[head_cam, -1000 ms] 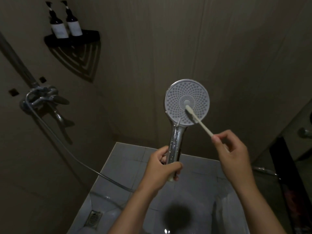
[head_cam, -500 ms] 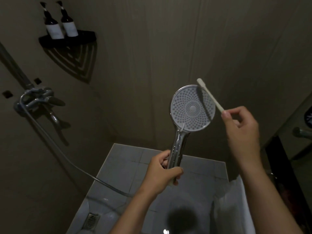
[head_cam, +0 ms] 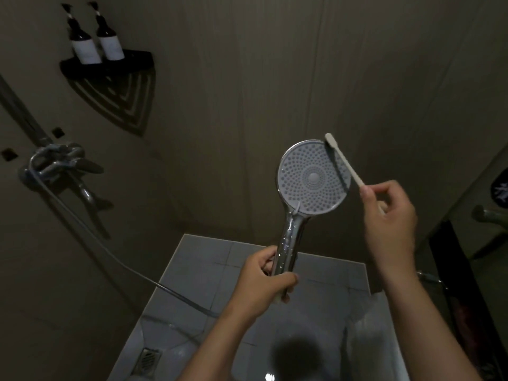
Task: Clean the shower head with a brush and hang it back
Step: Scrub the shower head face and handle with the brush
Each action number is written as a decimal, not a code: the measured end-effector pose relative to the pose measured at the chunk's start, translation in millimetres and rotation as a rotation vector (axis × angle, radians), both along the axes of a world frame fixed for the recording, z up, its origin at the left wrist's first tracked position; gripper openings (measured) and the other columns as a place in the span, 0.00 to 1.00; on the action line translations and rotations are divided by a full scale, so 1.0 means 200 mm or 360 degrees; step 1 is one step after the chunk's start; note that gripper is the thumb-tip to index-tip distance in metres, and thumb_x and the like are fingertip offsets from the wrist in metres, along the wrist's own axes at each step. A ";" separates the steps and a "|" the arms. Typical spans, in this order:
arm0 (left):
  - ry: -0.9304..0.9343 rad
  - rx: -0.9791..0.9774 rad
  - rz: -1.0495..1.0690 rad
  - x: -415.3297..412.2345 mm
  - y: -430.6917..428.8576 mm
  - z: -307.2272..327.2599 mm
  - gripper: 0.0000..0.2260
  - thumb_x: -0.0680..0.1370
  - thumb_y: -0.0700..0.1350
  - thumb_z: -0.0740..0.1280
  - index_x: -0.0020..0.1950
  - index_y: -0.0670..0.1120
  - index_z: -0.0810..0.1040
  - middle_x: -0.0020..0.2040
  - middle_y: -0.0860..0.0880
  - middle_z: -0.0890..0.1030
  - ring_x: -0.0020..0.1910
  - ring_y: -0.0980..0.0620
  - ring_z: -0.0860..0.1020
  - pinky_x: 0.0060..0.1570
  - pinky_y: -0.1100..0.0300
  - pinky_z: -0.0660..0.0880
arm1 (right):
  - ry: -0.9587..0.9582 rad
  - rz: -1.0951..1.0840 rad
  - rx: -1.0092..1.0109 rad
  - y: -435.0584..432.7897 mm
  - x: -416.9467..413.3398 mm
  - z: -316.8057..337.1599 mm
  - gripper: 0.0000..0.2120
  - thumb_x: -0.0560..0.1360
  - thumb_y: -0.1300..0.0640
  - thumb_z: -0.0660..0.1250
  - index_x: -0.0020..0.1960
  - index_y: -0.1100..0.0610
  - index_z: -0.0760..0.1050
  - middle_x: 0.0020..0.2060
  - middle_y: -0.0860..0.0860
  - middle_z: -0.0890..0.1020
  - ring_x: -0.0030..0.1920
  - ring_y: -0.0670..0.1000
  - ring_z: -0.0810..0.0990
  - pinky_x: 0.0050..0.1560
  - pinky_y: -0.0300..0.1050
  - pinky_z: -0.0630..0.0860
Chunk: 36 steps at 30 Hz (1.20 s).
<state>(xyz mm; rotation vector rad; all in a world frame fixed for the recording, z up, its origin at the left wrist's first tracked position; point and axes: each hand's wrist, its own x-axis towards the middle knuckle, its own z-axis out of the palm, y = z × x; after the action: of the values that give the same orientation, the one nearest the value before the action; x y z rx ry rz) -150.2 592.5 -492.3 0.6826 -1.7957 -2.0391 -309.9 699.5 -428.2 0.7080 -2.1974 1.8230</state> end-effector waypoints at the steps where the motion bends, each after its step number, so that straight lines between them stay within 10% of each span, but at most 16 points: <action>1: 0.0007 0.0010 0.0004 0.00 0.00 0.00 0.16 0.65 0.35 0.70 0.51 0.39 0.78 0.32 0.47 0.78 0.29 0.51 0.74 0.26 0.60 0.74 | -0.0021 0.0053 -0.0012 0.00 0.02 -0.01 0.08 0.78 0.56 0.63 0.40 0.56 0.72 0.25 0.44 0.71 0.25 0.41 0.68 0.27 0.34 0.61; 7: 0.0063 0.0064 0.0068 -0.01 0.00 0.01 0.14 0.63 0.34 0.68 0.49 0.38 0.77 0.29 0.49 0.76 0.25 0.53 0.73 0.23 0.63 0.72 | -0.0047 0.0504 0.0245 -0.04 0.15 -0.08 0.08 0.76 0.56 0.66 0.39 0.56 0.74 0.28 0.52 0.73 0.29 0.42 0.67 0.30 0.42 0.63; 15: 0.0025 0.0048 0.0036 0.04 -0.02 0.00 0.16 0.65 0.35 0.70 0.53 0.39 0.77 0.31 0.49 0.78 0.27 0.53 0.75 0.26 0.61 0.74 | 0.0046 -0.0015 0.0102 0.03 -0.03 -0.01 0.07 0.78 0.56 0.63 0.42 0.56 0.73 0.31 0.45 0.74 0.31 0.47 0.71 0.36 0.46 0.69; 31: 0.0078 0.0051 0.0086 0.02 -0.03 0.02 0.15 0.64 0.34 0.69 0.50 0.37 0.77 0.28 0.48 0.77 0.25 0.53 0.74 0.24 0.62 0.73 | -0.0126 0.0670 0.0285 0.03 0.13 -0.08 0.09 0.76 0.59 0.66 0.37 0.55 0.74 0.24 0.42 0.72 0.25 0.40 0.66 0.26 0.30 0.60; 36: 0.0063 0.0044 0.0082 0.03 -0.05 0.01 0.13 0.70 0.27 0.67 0.52 0.38 0.77 0.29 0.49 0.77 0.25 0.54 0.75 0.24 0.62 0.73 | -0.0091 0.0332 0.0129 0.07 0.02 -0.07 0.08 0.77 0.59 0.65 0.39 0.58 0.74 0.24 0.42 0.72 0.25 0.40 0.67 0.26 0.30 0.61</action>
<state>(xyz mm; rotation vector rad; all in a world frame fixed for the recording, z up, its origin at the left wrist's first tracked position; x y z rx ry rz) -144.1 581.7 -489.4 0.6842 -1.7132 -2.0331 -306.1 712.9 -441.6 0.9455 -2.3226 1.8787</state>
